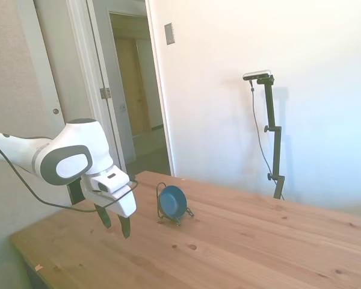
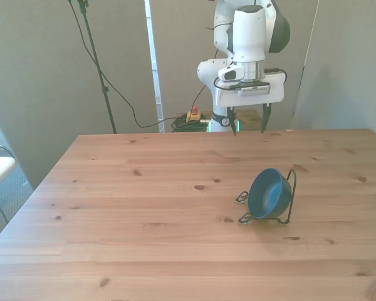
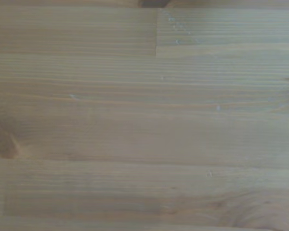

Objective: Unload the bowl

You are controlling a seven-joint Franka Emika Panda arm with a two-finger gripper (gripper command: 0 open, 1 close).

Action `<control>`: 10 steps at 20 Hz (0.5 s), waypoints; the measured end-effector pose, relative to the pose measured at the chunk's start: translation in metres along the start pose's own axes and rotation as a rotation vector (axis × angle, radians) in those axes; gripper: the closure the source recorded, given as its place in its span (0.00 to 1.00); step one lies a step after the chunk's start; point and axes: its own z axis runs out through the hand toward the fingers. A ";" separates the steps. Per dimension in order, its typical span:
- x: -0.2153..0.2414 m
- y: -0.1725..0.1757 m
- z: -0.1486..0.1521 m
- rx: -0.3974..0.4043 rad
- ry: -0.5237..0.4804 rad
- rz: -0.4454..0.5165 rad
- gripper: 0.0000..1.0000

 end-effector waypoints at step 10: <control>0.023 -0.016 -0.009 0.040 -0.007 0.026 0.00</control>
